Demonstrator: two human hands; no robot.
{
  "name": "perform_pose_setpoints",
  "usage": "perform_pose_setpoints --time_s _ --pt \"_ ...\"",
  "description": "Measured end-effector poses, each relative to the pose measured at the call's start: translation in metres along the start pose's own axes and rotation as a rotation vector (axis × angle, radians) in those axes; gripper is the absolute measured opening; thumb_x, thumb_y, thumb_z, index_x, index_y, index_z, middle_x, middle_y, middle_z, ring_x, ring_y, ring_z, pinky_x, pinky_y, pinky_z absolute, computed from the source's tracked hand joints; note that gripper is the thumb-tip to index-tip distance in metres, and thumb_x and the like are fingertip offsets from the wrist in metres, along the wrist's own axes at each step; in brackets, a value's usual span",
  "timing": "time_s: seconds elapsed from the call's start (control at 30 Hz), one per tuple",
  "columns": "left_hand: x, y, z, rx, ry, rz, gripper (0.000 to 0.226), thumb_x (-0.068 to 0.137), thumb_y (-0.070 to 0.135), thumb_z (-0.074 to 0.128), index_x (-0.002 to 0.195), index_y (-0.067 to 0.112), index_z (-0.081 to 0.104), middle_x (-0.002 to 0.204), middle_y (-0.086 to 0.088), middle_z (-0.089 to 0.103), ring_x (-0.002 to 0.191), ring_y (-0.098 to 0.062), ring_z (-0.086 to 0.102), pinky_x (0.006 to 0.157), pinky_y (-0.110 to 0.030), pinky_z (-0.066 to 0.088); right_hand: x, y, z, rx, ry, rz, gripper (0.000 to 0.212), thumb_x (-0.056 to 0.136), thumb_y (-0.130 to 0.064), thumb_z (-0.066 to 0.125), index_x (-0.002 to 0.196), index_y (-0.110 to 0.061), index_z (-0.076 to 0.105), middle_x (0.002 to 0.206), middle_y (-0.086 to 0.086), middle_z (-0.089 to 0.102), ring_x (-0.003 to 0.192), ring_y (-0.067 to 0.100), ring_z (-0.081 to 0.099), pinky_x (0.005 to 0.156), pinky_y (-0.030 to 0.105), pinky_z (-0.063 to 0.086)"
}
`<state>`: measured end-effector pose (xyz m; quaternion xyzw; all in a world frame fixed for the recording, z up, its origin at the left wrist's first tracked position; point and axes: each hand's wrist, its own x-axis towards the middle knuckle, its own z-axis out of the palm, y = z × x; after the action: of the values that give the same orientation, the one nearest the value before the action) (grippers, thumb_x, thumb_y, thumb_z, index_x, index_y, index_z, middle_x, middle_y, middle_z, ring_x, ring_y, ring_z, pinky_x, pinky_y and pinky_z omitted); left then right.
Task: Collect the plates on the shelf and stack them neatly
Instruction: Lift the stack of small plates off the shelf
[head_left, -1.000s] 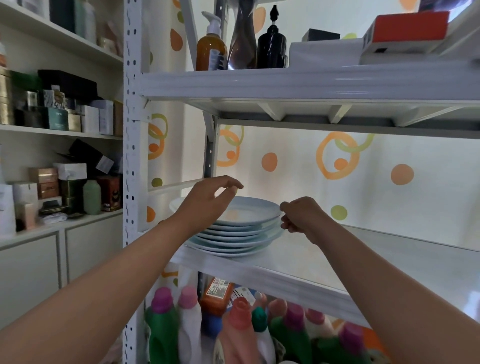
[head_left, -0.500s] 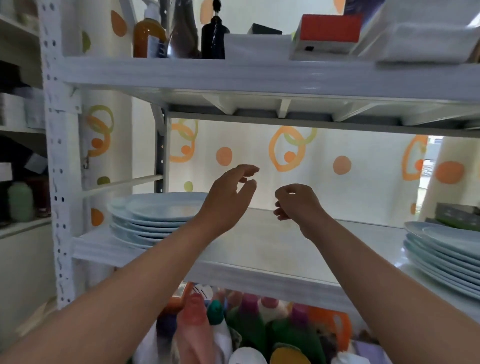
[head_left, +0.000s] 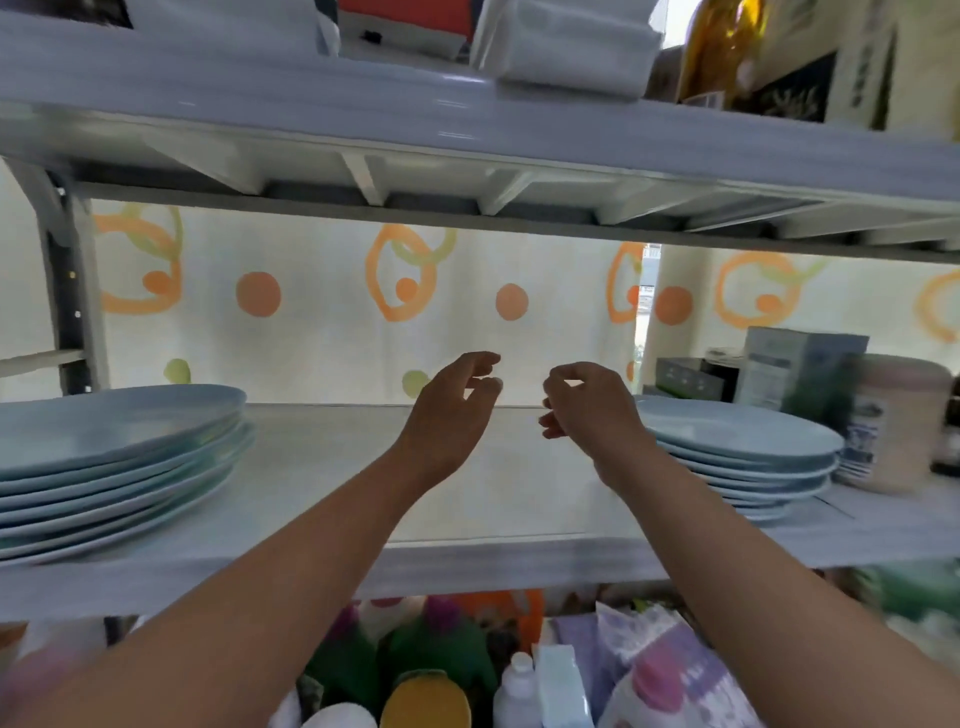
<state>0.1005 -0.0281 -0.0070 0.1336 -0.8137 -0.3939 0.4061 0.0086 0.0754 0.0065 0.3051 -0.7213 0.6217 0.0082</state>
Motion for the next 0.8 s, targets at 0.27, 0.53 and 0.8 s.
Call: perform_pose_setpoints --time_s 0.27,0.53,0.8 --pt "0.022 0.014 0.087 -0.143 -0.088 -0.025 0.034 0.096 0.02 0.043 0.129 0.022 0.054 0.134 0.004 0.056 0.109 -0.005 0.048 0.092 -0.02 0.031 0.005 0.015 -0.074 -0.192 0.222 -0.118 0.029 0.085 -0.02 0.049 0.111 -0.015 0.062 0.089 0.004 0.069 0.082 0.021 0.066 0.083 0.041 0.055" --pt "0.036 0.015 0.136 -0.234 -0.112 -0.055 0.038 0.101 0.019 0.033 0.136 0.017 0.047 0.145 -0.003 0.046 0.134 -0.02 0.042 0.114 -0.037 0.03 0.009 0.043 -0.136 -0.325 0.528 -0.19 0.023 0.089 -0.019 0.05 0.105 -0.015 0.065 0.094 -0.002 0.062 0.089 0.014 0.055 0.074 0.023 0.044" --pt "0.041 -0.013 0.162 -0.363 -0.167 -0.138 0.043 0.102 0.03 0.033 0.144 0.021 0.038 0.151 -0.001 0.038 0.142 -0.018 0.032 0.119 -0.039 0.021 0.023 0.097 -0.174 -0.281 0.551 0.074 0.036 0.077 -0.047 0.039 0.091 -0.015 0.047 0.097 0.001 0.05 0.091 0.019 0.047 0.081 0.032 0.038"
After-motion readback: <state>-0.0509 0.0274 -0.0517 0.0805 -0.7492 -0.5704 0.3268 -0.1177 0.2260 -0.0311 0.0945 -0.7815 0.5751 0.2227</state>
